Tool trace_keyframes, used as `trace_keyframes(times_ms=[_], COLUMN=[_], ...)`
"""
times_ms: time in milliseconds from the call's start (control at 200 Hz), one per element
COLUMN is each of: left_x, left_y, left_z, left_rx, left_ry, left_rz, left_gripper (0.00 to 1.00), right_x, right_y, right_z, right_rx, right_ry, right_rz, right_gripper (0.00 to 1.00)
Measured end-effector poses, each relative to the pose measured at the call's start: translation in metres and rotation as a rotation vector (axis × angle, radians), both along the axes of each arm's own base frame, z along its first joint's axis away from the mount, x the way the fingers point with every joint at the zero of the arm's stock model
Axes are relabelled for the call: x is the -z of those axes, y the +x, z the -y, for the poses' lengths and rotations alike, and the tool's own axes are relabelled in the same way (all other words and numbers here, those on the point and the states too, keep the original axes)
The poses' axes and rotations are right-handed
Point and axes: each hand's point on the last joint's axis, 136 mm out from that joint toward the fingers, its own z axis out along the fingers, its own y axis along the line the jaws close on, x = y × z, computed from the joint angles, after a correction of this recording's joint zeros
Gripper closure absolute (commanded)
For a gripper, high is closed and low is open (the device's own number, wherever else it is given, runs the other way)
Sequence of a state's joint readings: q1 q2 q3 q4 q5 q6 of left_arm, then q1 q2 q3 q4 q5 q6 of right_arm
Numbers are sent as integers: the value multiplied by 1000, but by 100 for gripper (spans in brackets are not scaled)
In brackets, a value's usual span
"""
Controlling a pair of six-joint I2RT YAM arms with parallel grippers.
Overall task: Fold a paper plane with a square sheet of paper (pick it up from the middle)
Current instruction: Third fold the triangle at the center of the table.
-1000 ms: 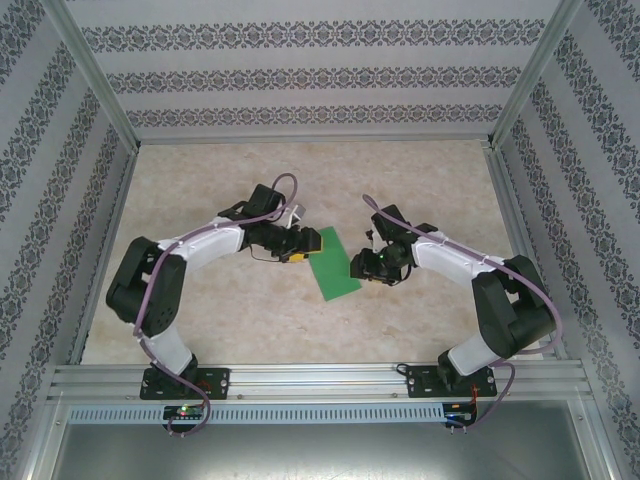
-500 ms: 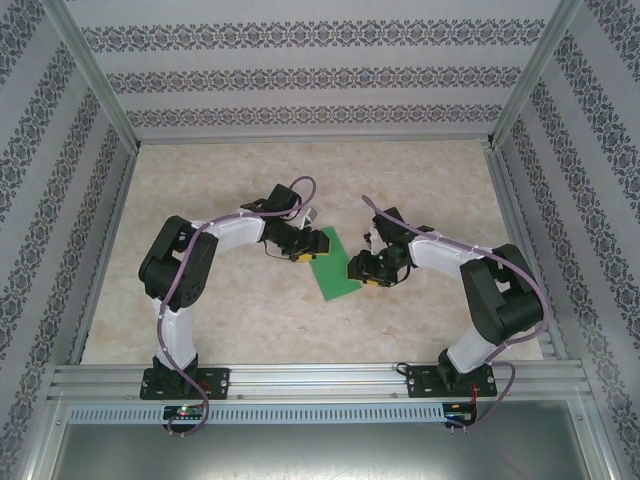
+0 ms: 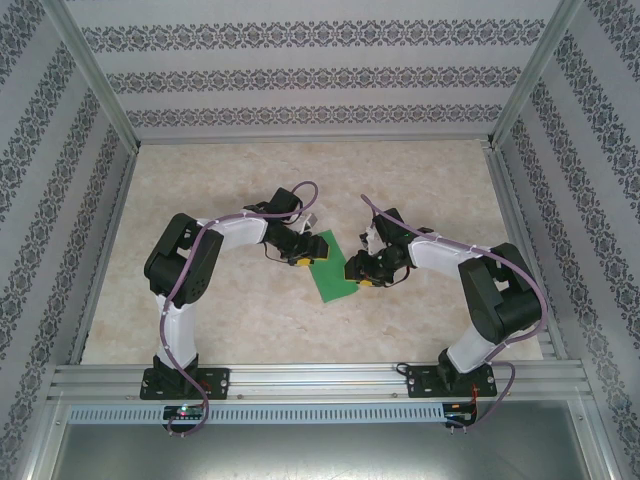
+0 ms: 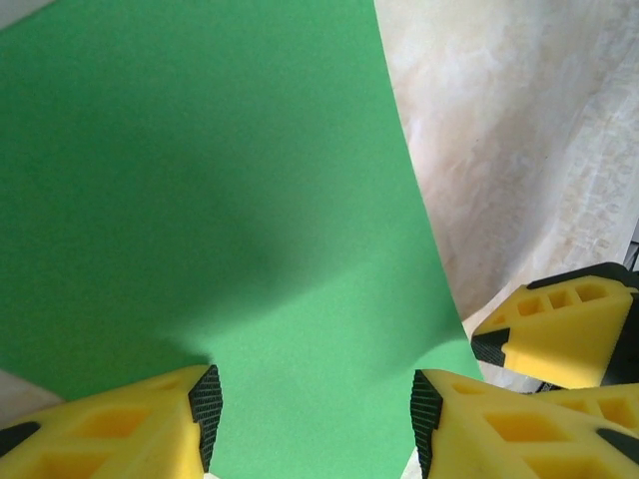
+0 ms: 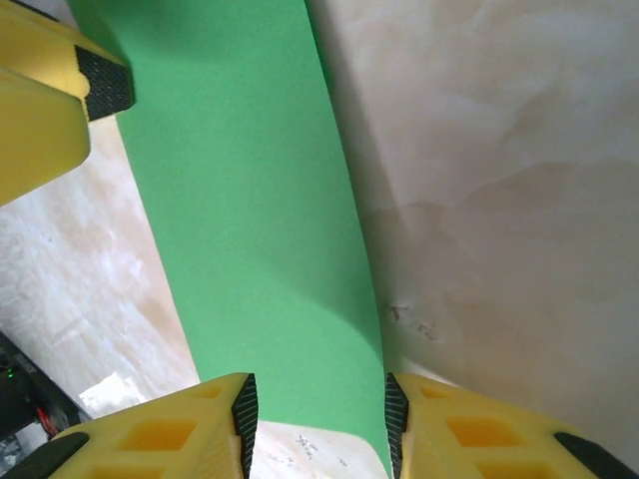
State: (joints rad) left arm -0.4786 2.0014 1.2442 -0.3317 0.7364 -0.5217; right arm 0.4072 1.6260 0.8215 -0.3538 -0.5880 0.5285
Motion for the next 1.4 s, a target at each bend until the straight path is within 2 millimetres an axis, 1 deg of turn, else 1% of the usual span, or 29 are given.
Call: trace_keyframes(times_ms=[205,375,470,729,1104,1194,1294,1359,1404], left_x=[0,0,0,0,0,0,0,0,0], left_y=[0,0,0,-1,-1,-1,-1,-1,-1], left_z=[0,0,0,0,0,0,0,0,0], left_rx=[4,8,12,14,16,16,16,16,17], left_ry=[1,1,1,1,1,1,1,1,0], left_rz=[3,6,9,11,11,11,11,12,12], left_gripper=[43,43,43,43,43,43,43,43,43], right_x=[-5,-5,-7,-16,-6,-7,-9,-10,-10], right_y=[-2,-2,0,8,13,16,18,18,18], right_z=[-4,-6,-8,-18,-39,-45,-49,-50,-50], right_rx=[8,16,23,37,32,32,27,30,31], right_ry=[50,66,79,143,189,202,215,219,221], right_rz=[-6,-11,-11,9,-27,-31,-23,-26,-26], right_gripper=[65,74,78,83,85,82,81,80,78])
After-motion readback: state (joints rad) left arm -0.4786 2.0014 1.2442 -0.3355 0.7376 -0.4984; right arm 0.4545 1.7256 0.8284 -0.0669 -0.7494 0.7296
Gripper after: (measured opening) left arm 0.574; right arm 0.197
